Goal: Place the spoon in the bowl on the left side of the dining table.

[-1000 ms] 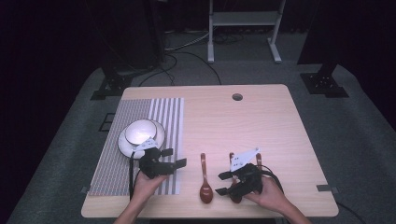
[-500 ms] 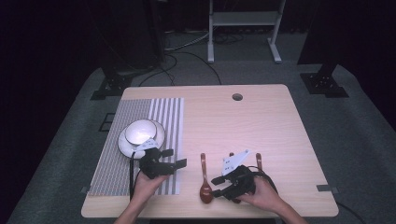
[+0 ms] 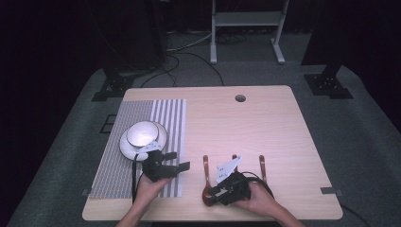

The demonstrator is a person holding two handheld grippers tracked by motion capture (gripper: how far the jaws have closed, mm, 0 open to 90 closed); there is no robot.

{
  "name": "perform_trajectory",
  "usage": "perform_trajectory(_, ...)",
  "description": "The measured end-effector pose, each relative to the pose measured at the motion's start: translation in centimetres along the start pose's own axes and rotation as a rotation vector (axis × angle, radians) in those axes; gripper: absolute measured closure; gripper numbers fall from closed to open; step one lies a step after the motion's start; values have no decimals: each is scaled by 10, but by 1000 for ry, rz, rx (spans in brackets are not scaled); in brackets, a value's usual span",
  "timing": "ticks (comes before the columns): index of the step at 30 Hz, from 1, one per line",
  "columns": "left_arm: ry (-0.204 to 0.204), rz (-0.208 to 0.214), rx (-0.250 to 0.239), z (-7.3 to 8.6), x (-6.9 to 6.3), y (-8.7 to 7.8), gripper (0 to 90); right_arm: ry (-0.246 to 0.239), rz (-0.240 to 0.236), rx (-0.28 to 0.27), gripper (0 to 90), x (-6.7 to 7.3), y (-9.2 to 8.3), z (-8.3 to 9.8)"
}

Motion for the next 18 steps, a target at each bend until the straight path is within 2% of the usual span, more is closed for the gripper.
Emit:
perform_trajectory(11,4,7,0,0,-3,0,82,4,-6,35,661,0,16,5)
perform_trajectory(14,8,13,2,0,-5,1,82,2,4,23,677,0,19,7)
perform_trajectory(18,0,26,13,1,-7,5,82,-53,68,16,680,5,19,8)
Point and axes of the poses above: each handheld gripper's, and its own axes: y roughly forward along the jaws, z roughly out of its underside, x roughly to its left, the point moved 5 cm from there along y, roughly forward along the jaws, and after that the axes turned 8 degrees about x, right-handed, at the moved point
